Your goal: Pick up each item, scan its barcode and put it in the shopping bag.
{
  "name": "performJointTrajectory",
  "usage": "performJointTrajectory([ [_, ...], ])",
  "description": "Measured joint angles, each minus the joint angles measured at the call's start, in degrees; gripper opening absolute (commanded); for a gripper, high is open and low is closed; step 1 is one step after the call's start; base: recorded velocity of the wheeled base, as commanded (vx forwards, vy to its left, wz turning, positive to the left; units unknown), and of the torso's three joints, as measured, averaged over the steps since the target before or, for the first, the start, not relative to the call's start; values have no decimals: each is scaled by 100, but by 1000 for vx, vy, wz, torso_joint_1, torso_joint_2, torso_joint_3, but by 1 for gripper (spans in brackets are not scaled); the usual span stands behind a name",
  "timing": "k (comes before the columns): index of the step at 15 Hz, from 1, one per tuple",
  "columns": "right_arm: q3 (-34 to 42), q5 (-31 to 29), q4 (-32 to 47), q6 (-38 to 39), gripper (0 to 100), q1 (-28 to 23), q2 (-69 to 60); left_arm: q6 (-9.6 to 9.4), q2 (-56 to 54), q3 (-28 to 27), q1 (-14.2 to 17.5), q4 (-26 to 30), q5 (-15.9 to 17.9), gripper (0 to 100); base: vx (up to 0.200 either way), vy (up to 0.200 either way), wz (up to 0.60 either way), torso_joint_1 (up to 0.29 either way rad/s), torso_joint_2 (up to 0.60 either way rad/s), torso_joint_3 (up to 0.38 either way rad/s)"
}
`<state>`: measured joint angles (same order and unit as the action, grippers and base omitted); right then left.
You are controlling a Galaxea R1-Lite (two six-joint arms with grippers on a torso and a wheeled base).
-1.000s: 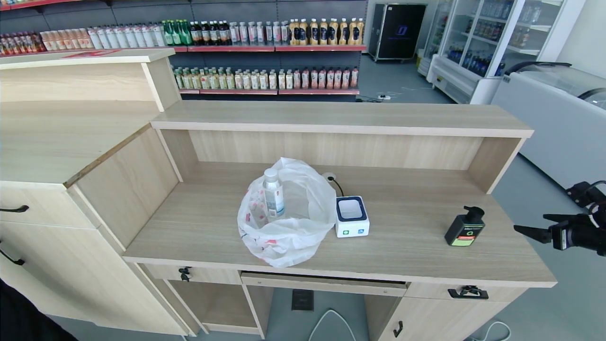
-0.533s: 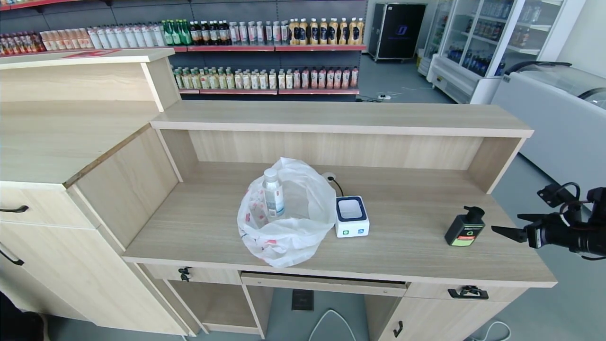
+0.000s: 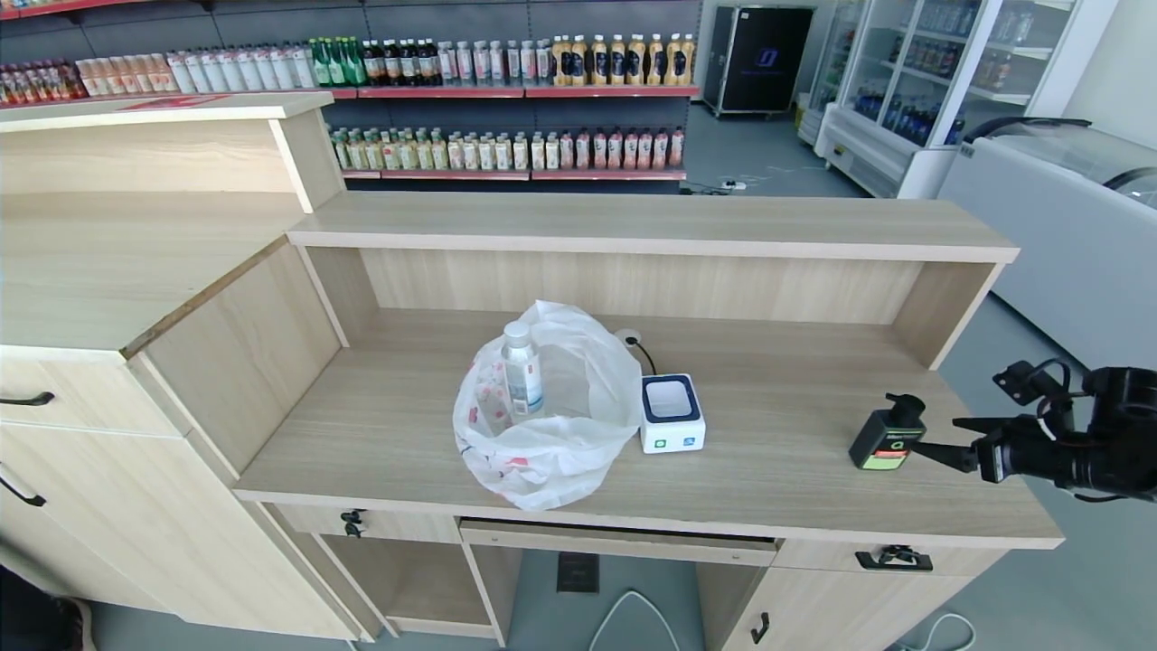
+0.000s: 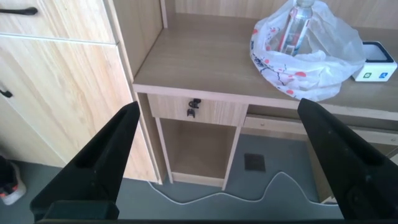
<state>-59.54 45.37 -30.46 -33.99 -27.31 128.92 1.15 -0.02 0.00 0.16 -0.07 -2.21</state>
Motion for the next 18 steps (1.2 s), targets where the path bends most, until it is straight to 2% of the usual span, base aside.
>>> performJointTrajectory([
  [4,-18,162,-10,0,100,145,107,-2,0,0,0,0,0,100,0,0,0,0,0,0],
  [18,-636,173,-183,7,100,325,800,0,0,0,0,0,-4,100,0,0,0,0,0,0],
])
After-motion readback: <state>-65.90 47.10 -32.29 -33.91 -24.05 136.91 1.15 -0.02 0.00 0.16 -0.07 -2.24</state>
